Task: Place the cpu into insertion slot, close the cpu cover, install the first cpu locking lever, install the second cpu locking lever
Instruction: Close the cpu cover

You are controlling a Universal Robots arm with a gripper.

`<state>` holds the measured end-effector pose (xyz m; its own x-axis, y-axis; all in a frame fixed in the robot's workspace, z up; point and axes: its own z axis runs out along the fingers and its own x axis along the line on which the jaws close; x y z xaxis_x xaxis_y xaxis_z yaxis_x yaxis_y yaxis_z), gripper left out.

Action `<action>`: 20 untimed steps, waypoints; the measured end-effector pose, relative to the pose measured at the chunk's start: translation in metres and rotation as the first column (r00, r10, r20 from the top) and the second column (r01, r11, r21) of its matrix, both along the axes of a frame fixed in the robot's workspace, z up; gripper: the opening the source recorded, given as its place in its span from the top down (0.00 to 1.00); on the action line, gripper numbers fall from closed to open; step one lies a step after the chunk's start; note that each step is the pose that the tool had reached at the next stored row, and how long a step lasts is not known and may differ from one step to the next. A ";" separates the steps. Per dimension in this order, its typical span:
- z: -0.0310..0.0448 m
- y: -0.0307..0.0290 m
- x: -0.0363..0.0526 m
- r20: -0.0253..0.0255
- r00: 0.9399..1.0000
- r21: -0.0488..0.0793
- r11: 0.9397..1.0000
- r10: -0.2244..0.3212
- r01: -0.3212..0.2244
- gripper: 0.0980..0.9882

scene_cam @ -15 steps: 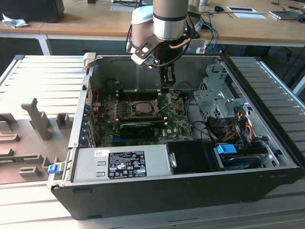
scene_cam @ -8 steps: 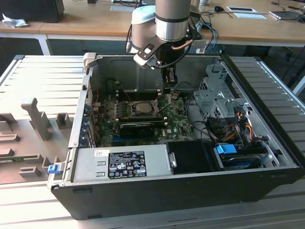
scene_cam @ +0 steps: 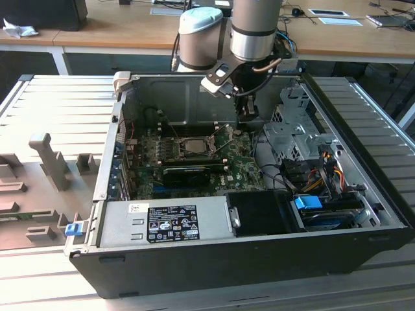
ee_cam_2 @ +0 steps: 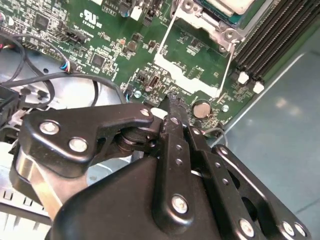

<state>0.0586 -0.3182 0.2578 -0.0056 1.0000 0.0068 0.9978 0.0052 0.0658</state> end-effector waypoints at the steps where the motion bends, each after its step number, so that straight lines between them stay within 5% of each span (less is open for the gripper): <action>1: -0.0054 0.0000 0.0006 0.000 1.000 0.000 1.000 0.000 0.000 0.99; 5: -0.0104 0.0000 -0.0032 -0.006 1.000 0.000 1.000 0.000 0.000 0.99; 14: -0.0061 0.0000 -0.0087 -0.008 1.000 0.000 1.000 0.000 0.000 0.99; 20: -0.0057 0.0000 -0.0286 -0.008 1.000 0.000 1.000 0.000 0.000 0.99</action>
<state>0.0300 -0.3182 0.2521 -0.0061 1.0000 0.0070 0.9983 0.0056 0.0576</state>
